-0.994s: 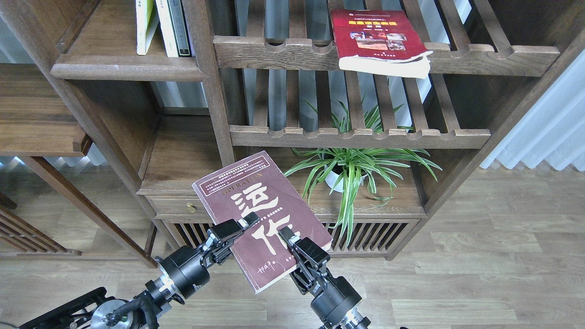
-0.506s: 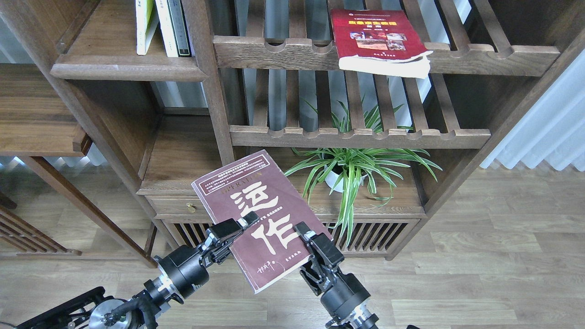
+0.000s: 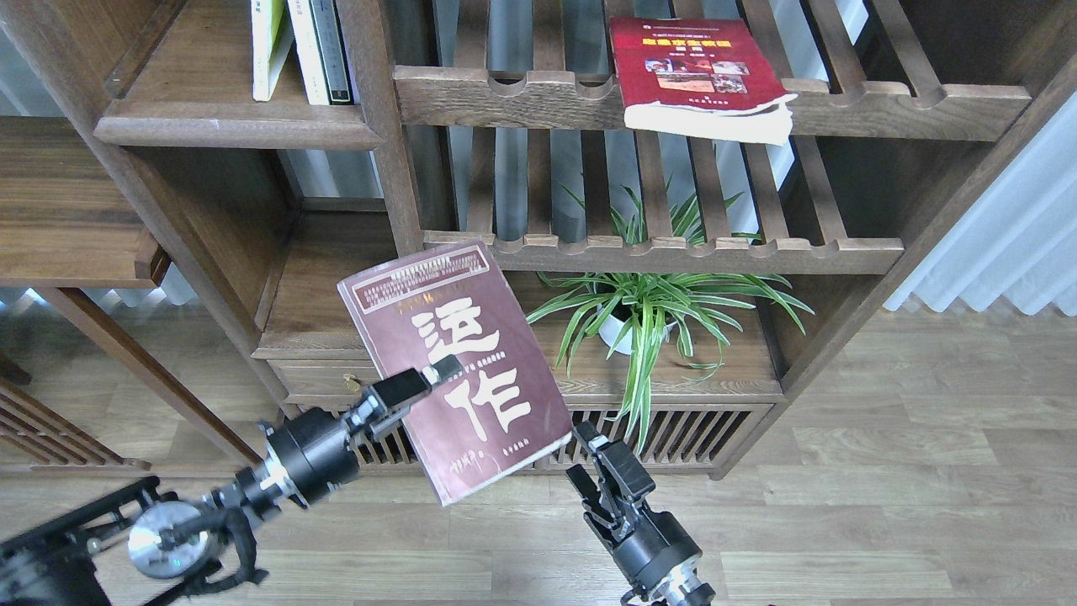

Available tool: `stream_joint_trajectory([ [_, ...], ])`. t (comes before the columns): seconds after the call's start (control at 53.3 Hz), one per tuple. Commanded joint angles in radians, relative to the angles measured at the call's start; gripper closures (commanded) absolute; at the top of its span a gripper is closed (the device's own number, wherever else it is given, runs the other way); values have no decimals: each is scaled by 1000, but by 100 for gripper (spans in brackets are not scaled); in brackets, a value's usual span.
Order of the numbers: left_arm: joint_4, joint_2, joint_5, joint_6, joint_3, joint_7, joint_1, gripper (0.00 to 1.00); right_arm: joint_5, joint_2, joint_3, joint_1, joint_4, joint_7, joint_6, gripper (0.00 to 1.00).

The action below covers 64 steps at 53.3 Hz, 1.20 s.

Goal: Organize books on shelf
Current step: 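Take the maroon book with the left gripper and raise it, then lift the maroon book with the left gripper toward the top shelf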

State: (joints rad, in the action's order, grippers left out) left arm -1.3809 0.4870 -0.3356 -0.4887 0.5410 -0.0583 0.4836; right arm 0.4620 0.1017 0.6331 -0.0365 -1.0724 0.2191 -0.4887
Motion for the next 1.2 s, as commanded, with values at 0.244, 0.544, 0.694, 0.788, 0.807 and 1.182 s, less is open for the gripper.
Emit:
stream_joint_trajectory([
  [0.244,0,108,49,0,-1,0,150,90,0,-5,2,4,22,-1,0,3],
  [0.544,0,249,64,0,4,2,216,90,0,-5,2,7,22,-1,0,3],
  [0.694,0,324,64,0,5,9,230,90,0,-5,2,10,22,-1,0,3],
  [0.788,0,366,64,0,11,11,234,90,0,-7,2,13,23,0,0,3],
  [0.807,0,378,64,0,13,12,237,90,0,-7,2,13,23,-1,0,3],
  [1.182,0,527,61,0,116,54,265,90,0,-39,2,29,51,-1,0,3],
])
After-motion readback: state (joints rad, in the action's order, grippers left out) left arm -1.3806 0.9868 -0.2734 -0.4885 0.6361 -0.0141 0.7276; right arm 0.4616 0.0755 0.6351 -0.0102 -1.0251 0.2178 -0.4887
